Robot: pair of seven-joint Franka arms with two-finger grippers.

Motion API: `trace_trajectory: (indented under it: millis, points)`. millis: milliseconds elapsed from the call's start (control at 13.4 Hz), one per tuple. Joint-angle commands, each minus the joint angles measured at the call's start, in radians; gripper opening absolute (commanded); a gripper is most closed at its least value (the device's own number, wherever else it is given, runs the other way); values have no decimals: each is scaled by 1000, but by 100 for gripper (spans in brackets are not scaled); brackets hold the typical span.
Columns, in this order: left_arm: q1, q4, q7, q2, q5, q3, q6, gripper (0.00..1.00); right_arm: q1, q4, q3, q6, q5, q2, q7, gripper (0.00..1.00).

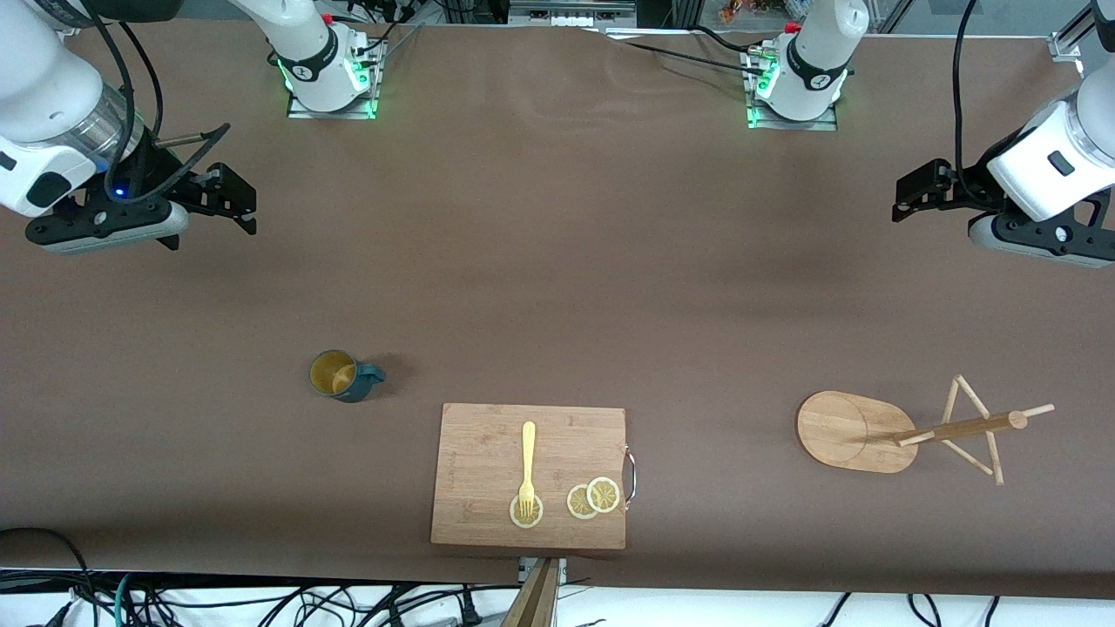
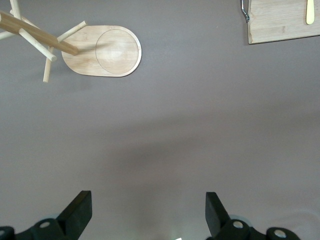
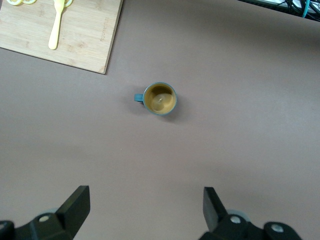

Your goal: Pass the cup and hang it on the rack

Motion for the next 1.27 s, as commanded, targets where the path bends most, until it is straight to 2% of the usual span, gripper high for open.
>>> trace_trajectory:
  millis: [0,373,522,896,1194]
  points:
    - [2,32,-12,14,16,-4,-11,100,-3,-17,4,2,8,-14,5,100]
    - [2,32,-12,14,16,-3,-11,100,-5,-5,1,-6,10,-2,4,100]
    - [2,32,-12,14,16,-3,-11,100,-6,-2,1,-30,-2,61,-6,100]
    - [2,34,-12,14,15,-3,-11,100,-25,-2,-3,-21,-9,81,-9,100]
    - [2,34,-12,14,15,-3,-11,100,-37,-8,-6,-35,-15,202,-9,100]
